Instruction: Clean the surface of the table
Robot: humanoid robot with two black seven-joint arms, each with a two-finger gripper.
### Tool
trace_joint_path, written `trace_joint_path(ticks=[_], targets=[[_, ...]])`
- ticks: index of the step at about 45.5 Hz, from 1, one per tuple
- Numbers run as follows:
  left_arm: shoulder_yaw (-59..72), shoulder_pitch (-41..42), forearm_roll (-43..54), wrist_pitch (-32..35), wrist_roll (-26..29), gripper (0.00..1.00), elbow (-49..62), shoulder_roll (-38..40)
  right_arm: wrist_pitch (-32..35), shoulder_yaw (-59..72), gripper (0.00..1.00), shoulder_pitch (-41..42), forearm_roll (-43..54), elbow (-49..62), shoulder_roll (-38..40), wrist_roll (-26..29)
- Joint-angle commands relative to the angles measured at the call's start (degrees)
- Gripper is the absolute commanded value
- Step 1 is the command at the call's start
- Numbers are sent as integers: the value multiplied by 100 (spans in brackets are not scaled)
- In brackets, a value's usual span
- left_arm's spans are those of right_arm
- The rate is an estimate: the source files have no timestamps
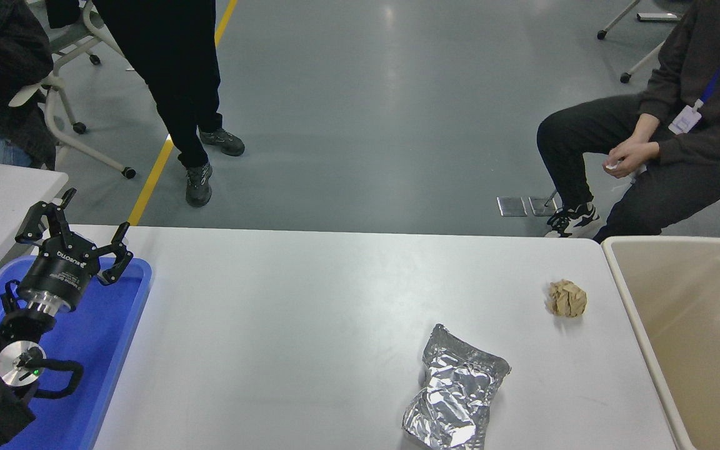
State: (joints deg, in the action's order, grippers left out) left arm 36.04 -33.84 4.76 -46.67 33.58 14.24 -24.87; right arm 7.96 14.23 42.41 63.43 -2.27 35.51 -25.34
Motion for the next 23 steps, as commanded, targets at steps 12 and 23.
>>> trace_joint_path(ticks=[12, 23], targets=[[8, 0, 8, 0, -1, 100, 0, 0, -216, 1249, 0, -278, -1386, 456, -343, 170], [-1, 0, 8, 0, -1, 100, 0, 0, -242, 1249, 0, -286, -1395, 456, -405, 275]])
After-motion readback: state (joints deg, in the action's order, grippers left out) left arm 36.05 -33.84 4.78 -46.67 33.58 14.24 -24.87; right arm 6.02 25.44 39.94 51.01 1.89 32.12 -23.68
